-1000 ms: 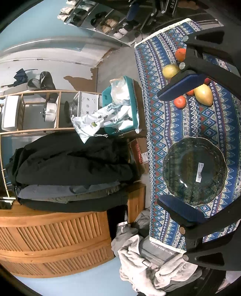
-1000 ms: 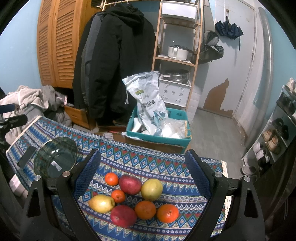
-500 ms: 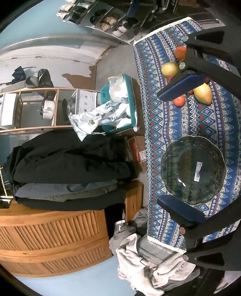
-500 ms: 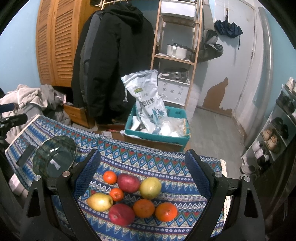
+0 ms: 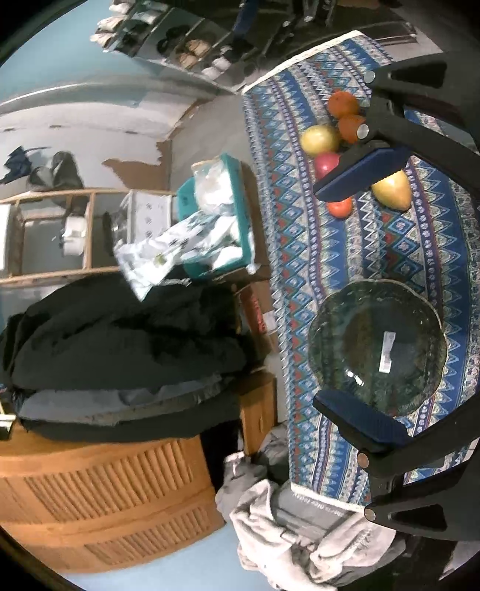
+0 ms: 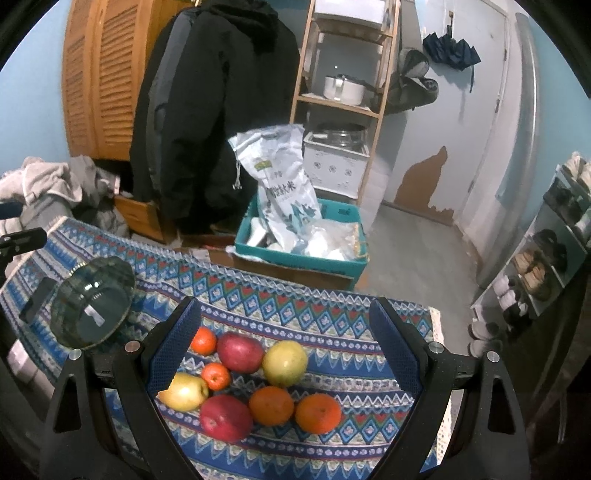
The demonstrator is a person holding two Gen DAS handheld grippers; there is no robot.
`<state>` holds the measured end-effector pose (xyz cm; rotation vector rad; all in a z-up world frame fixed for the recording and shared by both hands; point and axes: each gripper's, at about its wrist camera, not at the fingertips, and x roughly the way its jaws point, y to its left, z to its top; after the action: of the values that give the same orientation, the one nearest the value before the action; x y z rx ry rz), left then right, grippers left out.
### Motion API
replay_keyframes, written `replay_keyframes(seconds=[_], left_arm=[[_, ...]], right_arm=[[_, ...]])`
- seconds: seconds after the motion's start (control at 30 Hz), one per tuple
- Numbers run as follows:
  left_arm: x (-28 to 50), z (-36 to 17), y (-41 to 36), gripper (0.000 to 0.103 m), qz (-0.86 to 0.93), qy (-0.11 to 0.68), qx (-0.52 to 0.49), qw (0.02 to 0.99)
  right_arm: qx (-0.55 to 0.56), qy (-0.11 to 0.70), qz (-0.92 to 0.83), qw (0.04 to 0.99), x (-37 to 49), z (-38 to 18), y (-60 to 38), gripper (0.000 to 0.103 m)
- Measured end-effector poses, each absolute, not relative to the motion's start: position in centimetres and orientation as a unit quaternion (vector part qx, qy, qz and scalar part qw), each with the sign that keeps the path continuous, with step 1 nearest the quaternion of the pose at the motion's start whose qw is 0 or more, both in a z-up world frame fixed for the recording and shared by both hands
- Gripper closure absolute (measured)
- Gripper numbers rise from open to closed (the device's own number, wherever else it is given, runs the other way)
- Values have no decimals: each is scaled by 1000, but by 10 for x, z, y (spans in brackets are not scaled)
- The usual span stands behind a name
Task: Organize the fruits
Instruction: 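Close left tool on the large green pear while right tool closes on a large orange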
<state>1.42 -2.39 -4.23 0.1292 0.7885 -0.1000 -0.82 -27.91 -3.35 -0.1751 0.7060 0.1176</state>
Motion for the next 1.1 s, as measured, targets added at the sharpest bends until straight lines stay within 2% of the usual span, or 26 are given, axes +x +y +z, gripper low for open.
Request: replay_keyframes(seconds=[0.53,1.1], left_arm=[[24,-129,-78,1,-124,508,76,849],[35,-203,-127,1,-152,562,142,801]], right_arm=[[-43,451,19,891,14,-96,-323,13],[-47,555,-9,831,16,-187,-368,13]])
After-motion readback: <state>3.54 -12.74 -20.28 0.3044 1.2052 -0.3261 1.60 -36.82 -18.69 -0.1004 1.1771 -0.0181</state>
